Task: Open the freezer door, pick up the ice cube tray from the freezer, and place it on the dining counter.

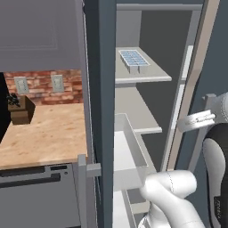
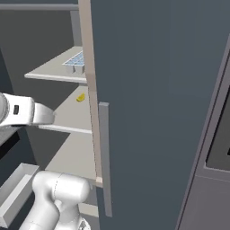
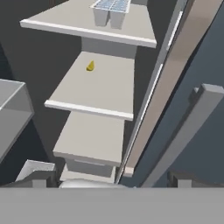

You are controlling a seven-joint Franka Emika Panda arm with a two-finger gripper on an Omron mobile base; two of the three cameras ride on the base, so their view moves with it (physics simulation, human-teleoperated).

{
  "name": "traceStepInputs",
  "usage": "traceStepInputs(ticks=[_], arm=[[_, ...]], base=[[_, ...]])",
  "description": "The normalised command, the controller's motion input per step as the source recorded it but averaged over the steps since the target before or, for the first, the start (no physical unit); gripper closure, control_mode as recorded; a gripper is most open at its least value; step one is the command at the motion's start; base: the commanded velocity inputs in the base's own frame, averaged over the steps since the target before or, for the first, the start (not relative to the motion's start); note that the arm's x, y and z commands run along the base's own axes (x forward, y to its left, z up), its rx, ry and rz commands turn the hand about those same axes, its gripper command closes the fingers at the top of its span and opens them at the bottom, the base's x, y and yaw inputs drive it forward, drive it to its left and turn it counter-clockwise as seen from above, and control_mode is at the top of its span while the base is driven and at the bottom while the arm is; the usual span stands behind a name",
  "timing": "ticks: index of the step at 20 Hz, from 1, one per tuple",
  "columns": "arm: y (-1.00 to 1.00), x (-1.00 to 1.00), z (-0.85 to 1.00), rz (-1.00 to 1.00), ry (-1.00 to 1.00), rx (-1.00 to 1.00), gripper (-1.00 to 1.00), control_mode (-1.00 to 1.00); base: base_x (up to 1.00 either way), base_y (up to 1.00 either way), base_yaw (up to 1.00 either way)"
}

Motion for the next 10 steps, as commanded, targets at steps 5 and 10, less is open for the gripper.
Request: traceStepInputs(ticks=[5,10], arm=[[0.02,-0.22,0.38,0.09,-0.21,-0.2,-1.0,-1.0],[0.0,-0.02,0.48,0.19,-0.18,-0.21,-1.0,-1.0]], base=[[0.0,0.0,0.0],[0.0,0.0,0.0]])
